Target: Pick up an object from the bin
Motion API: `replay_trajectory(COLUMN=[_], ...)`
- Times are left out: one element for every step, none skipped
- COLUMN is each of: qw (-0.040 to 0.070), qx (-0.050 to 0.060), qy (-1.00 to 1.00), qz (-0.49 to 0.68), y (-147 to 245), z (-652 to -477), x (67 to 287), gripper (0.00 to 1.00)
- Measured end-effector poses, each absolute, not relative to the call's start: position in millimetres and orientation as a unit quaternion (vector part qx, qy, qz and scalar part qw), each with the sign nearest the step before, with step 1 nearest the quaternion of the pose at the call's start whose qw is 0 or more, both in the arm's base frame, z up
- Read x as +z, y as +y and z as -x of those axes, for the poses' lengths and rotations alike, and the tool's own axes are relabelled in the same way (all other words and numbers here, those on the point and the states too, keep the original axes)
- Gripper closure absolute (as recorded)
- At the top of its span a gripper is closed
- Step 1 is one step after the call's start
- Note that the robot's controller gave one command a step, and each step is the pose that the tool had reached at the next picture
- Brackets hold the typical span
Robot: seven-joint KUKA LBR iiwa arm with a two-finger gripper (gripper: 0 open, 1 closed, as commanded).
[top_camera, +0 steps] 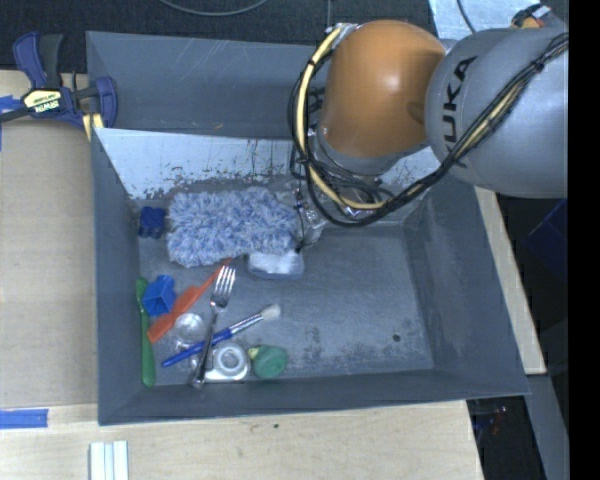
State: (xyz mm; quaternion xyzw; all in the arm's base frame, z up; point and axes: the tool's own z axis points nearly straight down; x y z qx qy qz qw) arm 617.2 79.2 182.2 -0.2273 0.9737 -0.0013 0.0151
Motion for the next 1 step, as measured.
replay_trajectory(qw=[0.015], qx=[-0.001], qy=[0.974], qz=[0.227], y=[79.1], z=[-617.1], x=[195.5], gripper=[1.00])
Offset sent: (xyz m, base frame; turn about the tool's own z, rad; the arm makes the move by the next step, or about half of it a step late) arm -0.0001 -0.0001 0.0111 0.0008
